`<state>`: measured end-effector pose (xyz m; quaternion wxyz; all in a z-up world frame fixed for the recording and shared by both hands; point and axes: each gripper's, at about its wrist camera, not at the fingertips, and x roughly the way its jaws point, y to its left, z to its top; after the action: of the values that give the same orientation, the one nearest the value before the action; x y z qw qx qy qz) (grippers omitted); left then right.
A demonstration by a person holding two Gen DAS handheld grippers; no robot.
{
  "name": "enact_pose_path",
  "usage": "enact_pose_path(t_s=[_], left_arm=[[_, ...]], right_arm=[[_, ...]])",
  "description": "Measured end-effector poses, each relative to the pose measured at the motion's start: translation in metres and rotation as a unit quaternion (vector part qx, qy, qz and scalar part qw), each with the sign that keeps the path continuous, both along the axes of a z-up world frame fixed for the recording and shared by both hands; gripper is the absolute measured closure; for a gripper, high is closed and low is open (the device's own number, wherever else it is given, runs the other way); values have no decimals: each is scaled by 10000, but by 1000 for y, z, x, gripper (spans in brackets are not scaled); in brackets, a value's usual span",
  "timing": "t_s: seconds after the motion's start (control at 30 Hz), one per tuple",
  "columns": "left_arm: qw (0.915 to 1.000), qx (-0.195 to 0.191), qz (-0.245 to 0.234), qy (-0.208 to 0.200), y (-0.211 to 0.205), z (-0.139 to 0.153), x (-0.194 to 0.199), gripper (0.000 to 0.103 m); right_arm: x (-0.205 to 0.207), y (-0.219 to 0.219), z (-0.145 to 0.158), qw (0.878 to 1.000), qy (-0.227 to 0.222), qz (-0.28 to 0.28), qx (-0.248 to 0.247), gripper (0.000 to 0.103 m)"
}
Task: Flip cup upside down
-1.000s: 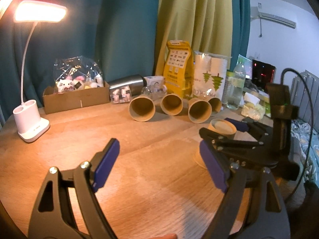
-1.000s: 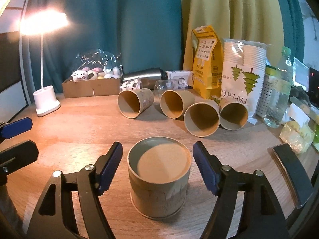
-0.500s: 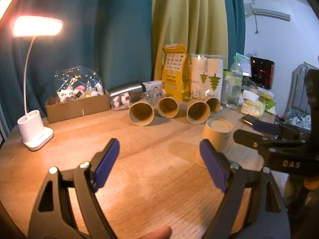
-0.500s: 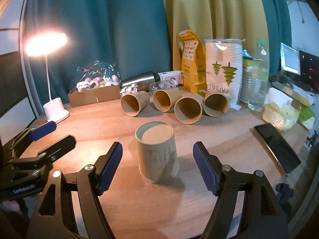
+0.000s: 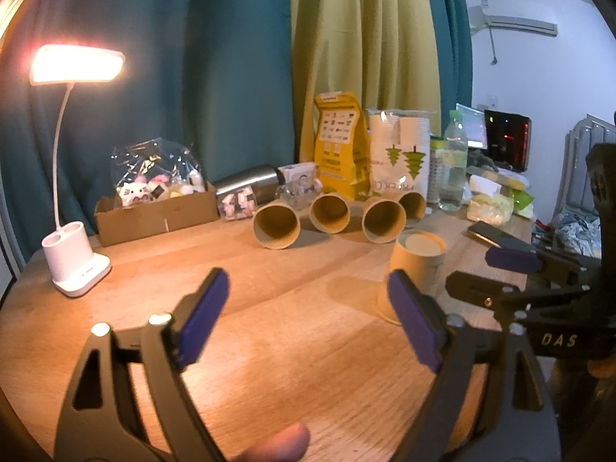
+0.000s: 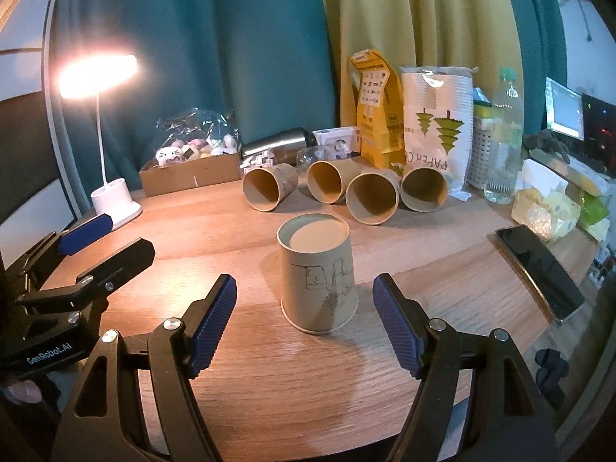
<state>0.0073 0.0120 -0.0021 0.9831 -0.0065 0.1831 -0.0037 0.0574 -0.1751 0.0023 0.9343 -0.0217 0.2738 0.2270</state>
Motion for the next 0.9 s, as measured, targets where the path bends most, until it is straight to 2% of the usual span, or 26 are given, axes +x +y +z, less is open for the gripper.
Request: enact_pose_path(t_s=[0.2,0.9], left_arm=[[9999,64,-12,-110,-2,2,-3,2],[9999,42,4,-115,-2,1,-4,1]], right_arm=[[1,-1,-1,10000,26,3,8,27],[1,-2,-1,10000,17,2,25,27]])
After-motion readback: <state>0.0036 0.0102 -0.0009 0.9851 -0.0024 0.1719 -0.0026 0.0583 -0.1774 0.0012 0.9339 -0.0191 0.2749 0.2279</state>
